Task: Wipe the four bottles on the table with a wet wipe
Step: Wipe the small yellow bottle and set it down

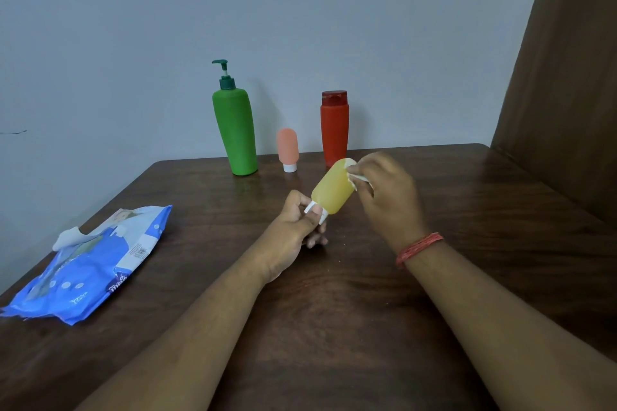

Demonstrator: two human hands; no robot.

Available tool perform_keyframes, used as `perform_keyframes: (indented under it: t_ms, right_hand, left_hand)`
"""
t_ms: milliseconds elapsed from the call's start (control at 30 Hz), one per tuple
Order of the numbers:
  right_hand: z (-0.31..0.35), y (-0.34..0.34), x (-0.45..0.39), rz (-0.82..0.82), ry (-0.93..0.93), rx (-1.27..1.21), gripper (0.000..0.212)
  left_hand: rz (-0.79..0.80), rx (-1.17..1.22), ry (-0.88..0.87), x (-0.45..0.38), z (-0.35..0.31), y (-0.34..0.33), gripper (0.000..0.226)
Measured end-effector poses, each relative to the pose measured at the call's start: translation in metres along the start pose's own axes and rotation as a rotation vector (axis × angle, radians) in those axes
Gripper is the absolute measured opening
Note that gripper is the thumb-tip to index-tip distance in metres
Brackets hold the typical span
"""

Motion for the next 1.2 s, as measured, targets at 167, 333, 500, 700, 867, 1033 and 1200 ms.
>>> perform_keyframes:
  t_ms: [167, 333, 500, 700, 867, 1033, 1200]
  right_hand:
    - [-0.002, 0.003, -0.005, 0.002, 0.019, 0.02, 0.017]
    - [0.017, -0.006, 0.001, 0.049, 0.278, 0.01, 0.025]
    - [0.018, -0.004, 0.001, 0.078, 0.368, 0.004, 0.023]
    - [0.01, -0.002, 0.0, 0.044, 0.225, 0.02, 0.031]
    - [0.053, -0.012, 0.018, 0.23, 0.461, -0.105, 0.024]
    - [0.023, -0.007, 0.005, -0.002, 0.217, -0.068, 0.014]
    - [0.034, -0.01, 0.015, 0.01, 0.205, -0.141, 0.018]
  left_hand:
    - [0.033, -0.126, -0.001, -0.001, 0.002, 0.001, 0.014]
    - [0.019, -0.132, 0.019, 0.001, 0.003, 0.004, 0.016]
    - [-0.035, 0.006, 0.01, 0.001, 0.001, 0.004, 0.017]
    - [-0.101, 0.17, 0.04, 0.001, 0.002, 0.003, 0.016]
    - [-0.233, 0.423, 0.049, 0.001, -0.001, 0.011, 0.021]
    - [-0.135, 0.393, 0.059, 0.0, 0.0, 0.003, 0.018]
    - [-0.143, 0.433, 0.057, 0.001, 0.0, 0.004, 0.023]
Point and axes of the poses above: each hand's wrist, its own x-axis away from the middle knuckle, its own y-axis out of the back of the hand, z = x × y, the point moved 4 cm from there along -x, towards the middle knuckle, and after that the axes turned 13 degrees about x, right-handed, at the moved point
